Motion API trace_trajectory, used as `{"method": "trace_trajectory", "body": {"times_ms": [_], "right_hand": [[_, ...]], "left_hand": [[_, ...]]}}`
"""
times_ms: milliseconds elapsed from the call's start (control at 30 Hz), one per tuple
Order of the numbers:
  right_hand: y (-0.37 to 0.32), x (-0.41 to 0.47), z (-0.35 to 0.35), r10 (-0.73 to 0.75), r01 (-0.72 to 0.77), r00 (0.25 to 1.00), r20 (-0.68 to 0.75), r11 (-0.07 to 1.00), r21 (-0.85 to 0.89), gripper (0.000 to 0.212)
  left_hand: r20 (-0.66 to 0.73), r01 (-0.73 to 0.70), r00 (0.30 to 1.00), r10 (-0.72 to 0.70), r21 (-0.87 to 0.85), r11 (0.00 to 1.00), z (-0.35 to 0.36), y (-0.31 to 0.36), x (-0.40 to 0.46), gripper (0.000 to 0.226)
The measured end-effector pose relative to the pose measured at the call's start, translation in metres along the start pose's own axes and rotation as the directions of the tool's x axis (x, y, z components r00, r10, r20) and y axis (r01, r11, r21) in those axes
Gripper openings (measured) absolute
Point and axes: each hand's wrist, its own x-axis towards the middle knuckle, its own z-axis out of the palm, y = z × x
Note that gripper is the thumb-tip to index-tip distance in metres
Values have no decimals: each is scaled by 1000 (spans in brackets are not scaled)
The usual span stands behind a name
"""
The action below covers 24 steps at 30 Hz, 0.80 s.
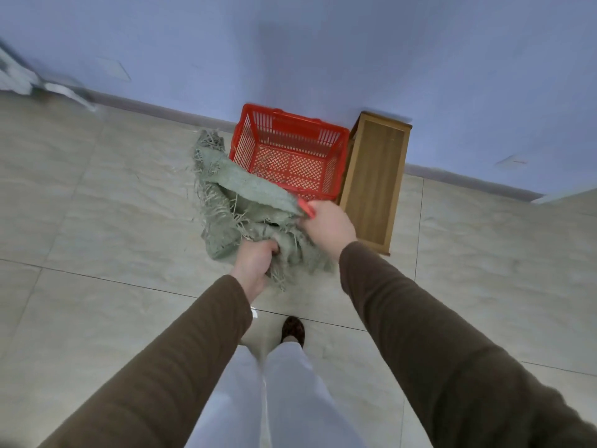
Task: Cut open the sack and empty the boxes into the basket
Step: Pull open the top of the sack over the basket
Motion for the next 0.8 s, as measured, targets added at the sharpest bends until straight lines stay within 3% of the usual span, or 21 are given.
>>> {"method": "trace_trajectory", "body": {"times_ms": [100, 200, 267, 300, 333, 400, 567, 667, 733, 800], "right_hand": [[1, 16, -13, 157, -134, 986, -55, 945, 299, 18], [4, 22, -27, 157, -121, 984, -88, 941, 317, 18], [7, 25, -32, 174, -129, 982, -79, 909, 396, 22], [9, 26, -33, 174, -128, 981, -80, 905, 405, 23], [11, 26, -33, 173, -126, 981, -87, 912, 390, 23], [18, 26, -33, 179, -128, 977, -116, 926, 356, 22], [43, 22, -30, 233, -199, 954, -186, 963, 182, 20], [53, 22, -25, 237, -208, 951, -196, 965, 160, 21], [56, 20, -25, 230, -210, 950, -212, 971, 116, 6], [56, 17, -25, 170, -188, 943, -285, 982, -37, 20]], "left_hand": [[-41, -3, 999, 2, -33, 999, -18, 10, 3, 32], [61, 52, 997, -51, -20, 998, -31, 20, 5, 26], [178, 55, 981, -79, 134, 989, -37, 23, 10, 28], [192, 34, 977, -88, 268, 963, -39, 24, 12, 46], [187, 22, 977, -99, 380, 925, -41, 23, 15, 58], [147, 11, 985, -91, 473, 881, -43, 21, 19, 54], [100, -31, 995, 2, 288, 957, -42, 11, 28, 1], [134, -59, 990, 36, 172, 983, -31, 0, 29, 19], [113, -77, 992, 65, 106, 991, -25, -6, 32, 35], [77, -77, 994, 72, 63, 995, -20, -10, 35, 40]]}}
